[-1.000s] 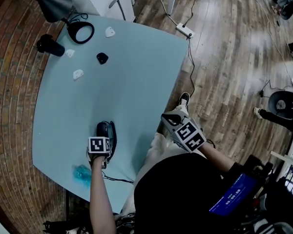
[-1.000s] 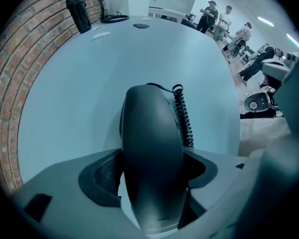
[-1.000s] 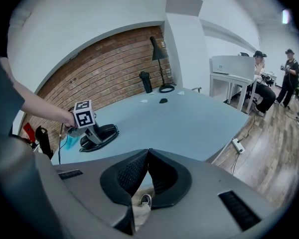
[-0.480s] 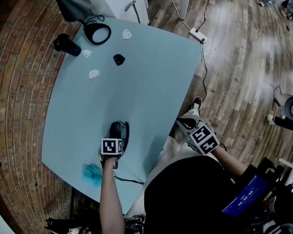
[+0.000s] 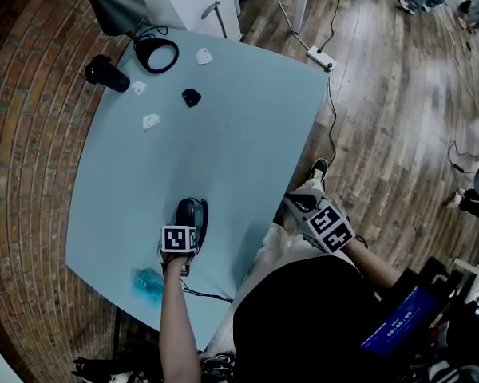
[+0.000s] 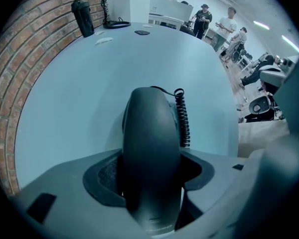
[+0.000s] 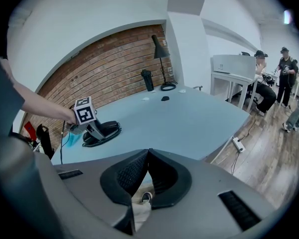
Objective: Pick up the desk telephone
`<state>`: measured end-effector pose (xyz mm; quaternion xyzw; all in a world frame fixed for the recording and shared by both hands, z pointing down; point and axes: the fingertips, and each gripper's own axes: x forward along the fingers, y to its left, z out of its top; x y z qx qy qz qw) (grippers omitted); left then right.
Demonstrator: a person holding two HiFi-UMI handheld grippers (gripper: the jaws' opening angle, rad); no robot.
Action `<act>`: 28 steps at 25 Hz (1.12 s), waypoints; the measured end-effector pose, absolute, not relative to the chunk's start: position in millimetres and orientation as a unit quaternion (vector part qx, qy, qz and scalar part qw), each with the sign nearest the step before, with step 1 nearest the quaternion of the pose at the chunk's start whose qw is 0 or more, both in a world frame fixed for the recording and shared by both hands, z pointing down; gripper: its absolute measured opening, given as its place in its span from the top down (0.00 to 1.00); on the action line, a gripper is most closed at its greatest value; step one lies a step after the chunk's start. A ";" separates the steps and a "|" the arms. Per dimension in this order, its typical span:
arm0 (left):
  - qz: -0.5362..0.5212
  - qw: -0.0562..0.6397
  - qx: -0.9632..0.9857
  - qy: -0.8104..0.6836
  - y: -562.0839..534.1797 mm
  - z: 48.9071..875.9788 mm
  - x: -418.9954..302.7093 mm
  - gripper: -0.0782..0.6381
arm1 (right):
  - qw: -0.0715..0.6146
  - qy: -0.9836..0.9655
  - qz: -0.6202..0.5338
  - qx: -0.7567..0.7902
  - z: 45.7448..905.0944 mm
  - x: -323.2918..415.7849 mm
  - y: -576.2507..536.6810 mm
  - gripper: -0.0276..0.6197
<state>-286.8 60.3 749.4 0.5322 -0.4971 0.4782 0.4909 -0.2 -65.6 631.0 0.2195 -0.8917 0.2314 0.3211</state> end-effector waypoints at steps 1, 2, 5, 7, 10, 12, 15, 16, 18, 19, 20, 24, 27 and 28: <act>0.478 0.491 0.532 -0.497 60.4 749.5 -286.8 0.47 | 0.321 -0.892 0.232 0.220 631.2 0.3 -65.5 0.95; 0.477 0.491 0.533 -0.498 60.5 749.6 -286.9 0.47 | 0.320 -0.892 0.232 0.220 631.4 1.0 -65.6 0.95; 0.476 0.491 0.533 -0.498 60.9 750.1 -286.6 0.47 | 0.321 -0.891 0.232 0.223 631.4 4.5 -67.0 0.95; 0.474 0.490 0.534 -0.500 60.9 750.6 -285.8 0.47 | 0.321 -0.890 0.232 0.226 631.4 7.2 -68.5 0.95; 0.472 0.491 0.535 -0.500 61.1 749.0 -287.0 0.47 | 0.320 -0.890 0.232 0.229 631.3 8.5 -70.1 0.95; 0.471 0.490 0.536 -0.501 61.1 748.5 -286.7 0.47 | 0.320 -0.889 0.232 0.229 631.1 9.2 -70.2 0.95; 0.465 0.486 0.541 -0.504 60.8 748.7 -285.8 0.47 | 0.321 -0.890 0.231 0.228 631.0 9.6 -68.7 0.95; 0.465 0.484 0.543 -0.504 61.1 748.4 -285.9 0.47 | 0.321 -0.890 0.230 0.227 630.7 9.1 -68.0 0.95; 0.472 0.482 0.545 -0.498 64.5 748.1 -285.0 0.47 | 0.321 -0.891 0.227 0.227 628.9 7.9 -67.7 0.95; 0.477 0.481 0.545 -0.495 68.0 748.1 -284.2 0.47 | 0.320 -0.891 0.226 0.227 627.7 7.6 -68.1 0.95; 0.480 0.482 0.543 -0.492 72.1 748.2 -283.2 0.47 | 0.319 -0.892 0.226 0.228 626.6 7.7 -68.8 0.95; 0.481 0.487 0.545 -0.484 84.3 747.8 -277.3 0.47 | 0.318 -0.890 0.227 0.234 627.6 13.3 -71.3 0.95; 0.484 0.484 0.543 -0.486 91.5 742.9 -277.8 0.47 | 0.321 -0.890 0.227 0.233 629.7 14.6 -69.2 0.95; 0.484 0.483 0.544 -0.487 93.6 740.7 -278.1 0.47 | 0.321 -0.890 0.227 0.231 630.1 13.5 -68.0 0.95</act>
